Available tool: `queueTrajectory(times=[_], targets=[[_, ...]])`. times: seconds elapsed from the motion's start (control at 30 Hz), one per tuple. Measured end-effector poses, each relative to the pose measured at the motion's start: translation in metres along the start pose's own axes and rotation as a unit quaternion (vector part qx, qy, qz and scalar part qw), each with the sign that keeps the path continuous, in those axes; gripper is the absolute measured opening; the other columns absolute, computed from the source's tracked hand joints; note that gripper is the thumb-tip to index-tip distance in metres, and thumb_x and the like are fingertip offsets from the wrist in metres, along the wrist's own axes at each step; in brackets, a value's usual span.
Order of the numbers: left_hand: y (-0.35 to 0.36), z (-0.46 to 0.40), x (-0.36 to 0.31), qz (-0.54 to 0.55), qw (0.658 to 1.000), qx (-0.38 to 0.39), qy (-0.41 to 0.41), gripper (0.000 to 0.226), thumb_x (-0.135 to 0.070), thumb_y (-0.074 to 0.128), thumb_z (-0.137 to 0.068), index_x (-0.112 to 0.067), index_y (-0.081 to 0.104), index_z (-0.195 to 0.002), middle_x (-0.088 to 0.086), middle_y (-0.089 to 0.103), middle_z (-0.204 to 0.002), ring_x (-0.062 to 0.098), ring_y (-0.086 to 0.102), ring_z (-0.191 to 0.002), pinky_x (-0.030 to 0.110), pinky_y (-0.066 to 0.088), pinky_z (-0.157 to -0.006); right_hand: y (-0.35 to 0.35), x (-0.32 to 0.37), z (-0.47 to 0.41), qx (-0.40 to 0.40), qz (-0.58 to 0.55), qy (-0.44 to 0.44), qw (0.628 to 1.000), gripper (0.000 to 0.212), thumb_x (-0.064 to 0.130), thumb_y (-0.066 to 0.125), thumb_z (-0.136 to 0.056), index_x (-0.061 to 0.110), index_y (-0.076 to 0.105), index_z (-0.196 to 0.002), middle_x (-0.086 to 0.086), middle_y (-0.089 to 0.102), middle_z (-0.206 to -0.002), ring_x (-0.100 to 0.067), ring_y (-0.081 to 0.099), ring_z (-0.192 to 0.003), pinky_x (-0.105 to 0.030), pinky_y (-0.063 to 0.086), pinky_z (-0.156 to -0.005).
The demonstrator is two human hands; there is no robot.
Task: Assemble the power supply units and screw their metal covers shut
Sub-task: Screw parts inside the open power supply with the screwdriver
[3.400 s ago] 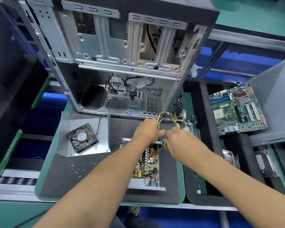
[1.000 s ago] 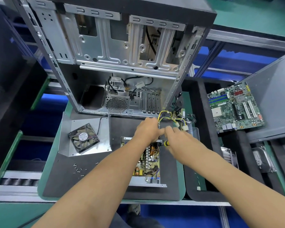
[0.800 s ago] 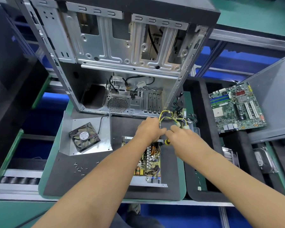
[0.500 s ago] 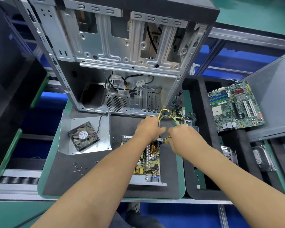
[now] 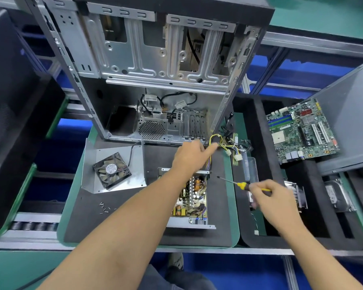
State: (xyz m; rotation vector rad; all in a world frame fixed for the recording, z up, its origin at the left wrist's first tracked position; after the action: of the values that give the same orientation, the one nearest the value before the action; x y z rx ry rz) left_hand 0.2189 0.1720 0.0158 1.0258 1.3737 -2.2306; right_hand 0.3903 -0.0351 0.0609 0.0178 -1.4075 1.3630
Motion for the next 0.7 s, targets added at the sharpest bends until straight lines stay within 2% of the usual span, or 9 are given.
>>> queueTrajectory(times=[0.1,0.17,0.23,0.3,0.37,0.43,0.53,0.63,0.7], targets=[[-0.022,0.008,0.007,0.151,0.987,-0.056,-0.019,0.043,-0.056,0.047,-0.097,-0.019,0.057,-0.078,0.003,0.070,-0.069,0.011,0.071,-0.059,0.041,0.060,-0.072,0.034,-0.059,0.007,0.017,-0.145,0.107,0.983,0.012,0.022,0.071,-0.089,0.011,0.071,-0.087,-0.004,0.075,-0.075,-0.017,0.074,-0.067,-0.036,0.056,-0.066],[-0.037,0.016,0.006,0.145,0.987,-0.068,0.008,0.036,-0.051,0.047,-0.099,-0.021,0.060,-0.083,0.000,0.071,-0.068,0.004,0.069,-0.059,0.039,0.059,-0.074,0.057,-0.070,0.008,-0.001,-0.173,0.120,0.978,0.013,0.025,0.071,-0.090,0.013,0.068,-0.087,-0.003,0.075,-0.076,-0.011,0.073,-0.069,-0.032,0.054,-0.068],[-0.050,0.029,0.009,0.105,0.991,-0.072,0.039,0.032,-0.050,0.048,-0.098,-0.025,0.061,-0.084,-0.003,0.071,-0.070,0.004,0.069,-0.065,0.036,0.058,-0.073,0.071,-0.064,0.005,-0.012,-0.116,0.091,0.989,0.015,0.033,0.069,-0.090,0.019,0.065,-0.086,0.005,0.073,-0.074,-0.002,0.069,-0.071,-0.023,0.046,-0.063],[-0.061,0.046,0.021,0.076,0.993,-0.080,0.051,0.028,-0.049,0.049,-0.098,-0.028,0.061,-0.083,-0.004,0.070,-0.073,0.012,0.069,-0.073,0.037,0.057,-0.073,0.081,-0.056,0.003,-0.014,-0.048,0.043,0.998,0.016,0.032,0.067,-0.092,0.019,0.060,-0.086,0.008,0.069,-0.076,-0.007,0.064,-0.076,-0.020,0.039,-0.060],[-0.073,0.065,0.035,0.043,0.992,-0.099,0.061,0.026,-0.046,0.050,-0.099,-0.028,0.062,-0.085,-0.004,0.069,-0.074,0.013,0.066,-0.073,0.037,0.056,-0.072,0.086,-0.050,-0.001,-0.021,0.010,0.002,1.000,0.018,0.027,0.065,-0.093,0.014,0.054,-0.087,0.002,0.065,-0.080,-0.017,0.060,-0.078,-0.030,0.040,-0.062],[-0.087,0.083,0.045,0.038,0.986,-0.135,0.085,0.021,-0.040,0.052,-0.100,-0.027,0.063,-0.087,-0.007,0.068,-0.074,0.007,0.063,-0.069,0.029,0.053,-0.068,0.089,-0.047,-0.005,-0.024,0.054,-0.031,0.998,0.020,0.023,0.066,-0.092,0.011,0.050,-0.089,-0.006,0.060,-0.085,-0.025,0.056,-0.078,-0.036,0.040,-0.066],[-0.118,0.116,0.060,0.049,0.962,-0.243,0.111,0.014,-0.032,0.055,-0.098,-0.030,0.060,-0.085,-0.014,0.066,-0.076,-0.001,0.059,-0.074,0.008,0.040,-0.068,0.088,-0.052,-0.011,-0.031,0.014,-0.027,0.999,0.021,0.025,0.067,-0.093,0.014,0.050,-0.092,-0.002,0.059,-0.084,-0.023,0.056,-0.078,-0.034,0.039,-0.065],[-0.146,0.144,0.092,0.114,0.939,-0.315,0.073,0.014,-0.038,0.052,-0.095,-0.033,0.062,-0.087,-0.014,0.070,-0.081,0.001,0.065,-0.079,0.011,0.045,-0.072,0.079,-0.057,-0.013,-0.064,0.009,-0.028,0.998,0.019,0.028,0.066,-0.094,0.019,0.050,-0.091,0.005,0.059,-0.078,-0.018,0.055,-0.073,-0.035,0.040,-0.064],[-0.160,0.160,0.118,0.137,0.930,-0.340,0.037,0.015,-0.038,0.052,-0.096,-0.033,0.064,-0.089,-0.015,0.072,-0.083,0.001,0.067,-0.080,0.009,0.045,-0.071,0.080,-0.056,-0.015,-0.058,0.035,-0.044,0.997,0.020,0.028,0.067,-0.093,0.016,0.050,-0.090,0.000,0.058,-0.079,-0.023,0.055,-0.074,-0.038,0.044,-0.065]])
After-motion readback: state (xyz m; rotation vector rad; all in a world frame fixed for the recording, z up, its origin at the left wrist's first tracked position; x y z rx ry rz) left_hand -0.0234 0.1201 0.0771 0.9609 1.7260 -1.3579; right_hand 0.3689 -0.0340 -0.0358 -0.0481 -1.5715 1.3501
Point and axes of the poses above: each hand's wrist, its own z-axis away from the middle knuckle, its own y-axis out of the palm, x = y × z, the point moved 10 cm from there along -z, towards the middle knuckle
